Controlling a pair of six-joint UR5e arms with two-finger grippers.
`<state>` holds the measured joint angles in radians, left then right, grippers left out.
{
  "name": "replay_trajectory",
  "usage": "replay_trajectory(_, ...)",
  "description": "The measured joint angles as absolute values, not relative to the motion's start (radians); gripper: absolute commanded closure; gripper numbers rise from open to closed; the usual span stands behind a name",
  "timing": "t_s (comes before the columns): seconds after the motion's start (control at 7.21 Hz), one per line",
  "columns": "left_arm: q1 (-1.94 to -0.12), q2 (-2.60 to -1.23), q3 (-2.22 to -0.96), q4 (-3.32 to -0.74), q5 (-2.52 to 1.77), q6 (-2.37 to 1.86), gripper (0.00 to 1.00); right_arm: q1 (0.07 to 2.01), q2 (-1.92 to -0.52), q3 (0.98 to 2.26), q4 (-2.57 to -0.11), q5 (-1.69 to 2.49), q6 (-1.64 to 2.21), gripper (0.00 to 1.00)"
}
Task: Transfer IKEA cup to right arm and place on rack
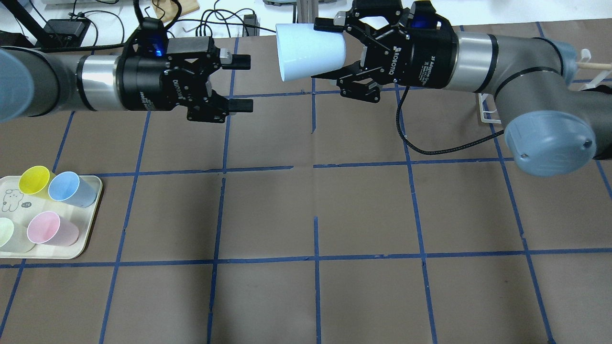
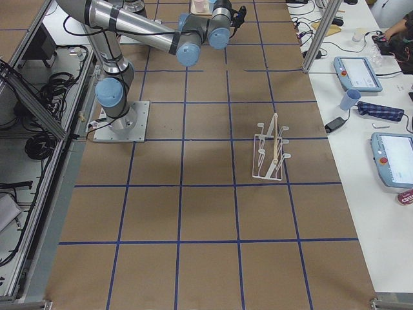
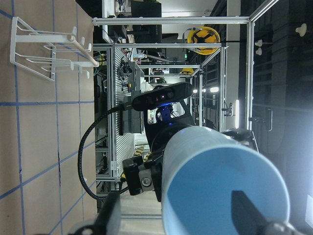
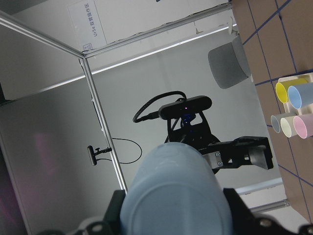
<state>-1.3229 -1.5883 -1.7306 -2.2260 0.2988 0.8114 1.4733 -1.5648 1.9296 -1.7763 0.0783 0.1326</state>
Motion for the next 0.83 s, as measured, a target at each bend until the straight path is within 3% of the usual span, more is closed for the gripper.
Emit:
replay_trajectory(0.42, -1.272, -1.536, -1.644, -2.188, 0.629, 0.692, 0.00, 1.427, -1.566, 1.924, -1.778, 0.058, 0.151, 0.55)
replay_trajectory(0.83, -1.428, -1.523, -1.575, -1.868, 1.036, 0.285, 0.00, 1.377, -1.568, 1.868, -1.773, -0.181, 0.173, 0.55)
